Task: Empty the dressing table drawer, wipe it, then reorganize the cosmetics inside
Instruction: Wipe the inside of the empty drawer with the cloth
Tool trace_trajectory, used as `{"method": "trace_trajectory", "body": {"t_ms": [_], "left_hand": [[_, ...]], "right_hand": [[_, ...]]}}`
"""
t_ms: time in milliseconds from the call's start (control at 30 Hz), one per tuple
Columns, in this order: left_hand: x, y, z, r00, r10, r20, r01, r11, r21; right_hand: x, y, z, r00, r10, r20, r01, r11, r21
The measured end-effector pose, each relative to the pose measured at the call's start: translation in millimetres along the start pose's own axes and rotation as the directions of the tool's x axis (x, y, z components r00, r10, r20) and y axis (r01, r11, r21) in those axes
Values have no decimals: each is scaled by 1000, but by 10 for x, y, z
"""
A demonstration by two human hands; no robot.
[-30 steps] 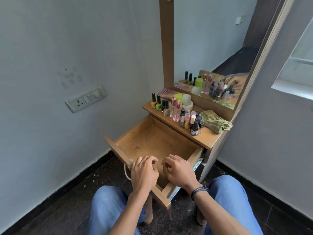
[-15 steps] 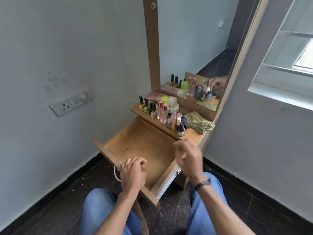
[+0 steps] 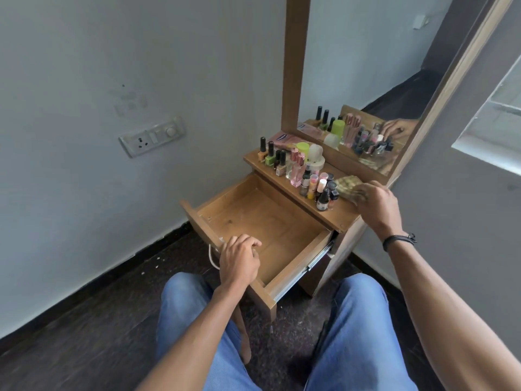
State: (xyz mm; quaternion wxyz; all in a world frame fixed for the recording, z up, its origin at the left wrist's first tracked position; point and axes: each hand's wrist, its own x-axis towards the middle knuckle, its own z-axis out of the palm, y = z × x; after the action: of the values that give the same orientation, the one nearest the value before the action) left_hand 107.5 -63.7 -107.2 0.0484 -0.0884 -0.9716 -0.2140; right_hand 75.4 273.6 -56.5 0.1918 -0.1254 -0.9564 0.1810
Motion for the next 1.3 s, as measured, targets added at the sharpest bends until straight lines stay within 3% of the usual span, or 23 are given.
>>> {"method": "trace_trajectory", "body": {"t_ms": [133, 267, 400, 500, 600, 667, 767, 933, 1133, 1300], "left_hand": [[-11, -37, -8, 999, 31, 12, -31, 999, -23], [-10, -100, 0, 998, 55, 20, -53, 994, -101], [-5, -138, 11, 998, 46, -49, -54, 980, -190], [29, -183, -20, 976, -80, -203, 20, 959, -282], [129, -242, -130, 880, -305, -364, 125, 888, -442], [248, -313, -217, 811, -435, -391, 182, 823, -538], [486, -496, -283, 757, -545, -361, 251, 753, -609], [798, -696, -232, 740, -621, -258, 318, 661, -680], [912, -810, -34, 740, -646, -190, 320, 586, -744], [979, -805, 44, 708, -662, -243, 274, 576, -770]], "right_hand": [[-221, -144, -200, 958, 247, -146, -209, 949, 234], [-651, -296, -385, 823, 551, -141, -415, 751, 513], [-1206, -568, -381, 809, 586, -46, -407, 615, 675], [-1462, -783, -244, 835, 546, 70, -422, 553, 718], [-1490, -973, -57, 884, 440, 156, -417, 594, 688], [-1417, -1086, 52, 922, 341, 185, -376, 667, 643], [-1200, -1227, 303, 950, 181, 255, -291, 806, 515], [-886, -1433, 774, 933, -30, 358, -65, 966, 249], [-829, -1496, 1132, 825, -27, 564, 63, 997, -44], [-816, -1509, 1157, 766, 30, 642, 73, 988, -133]]}}
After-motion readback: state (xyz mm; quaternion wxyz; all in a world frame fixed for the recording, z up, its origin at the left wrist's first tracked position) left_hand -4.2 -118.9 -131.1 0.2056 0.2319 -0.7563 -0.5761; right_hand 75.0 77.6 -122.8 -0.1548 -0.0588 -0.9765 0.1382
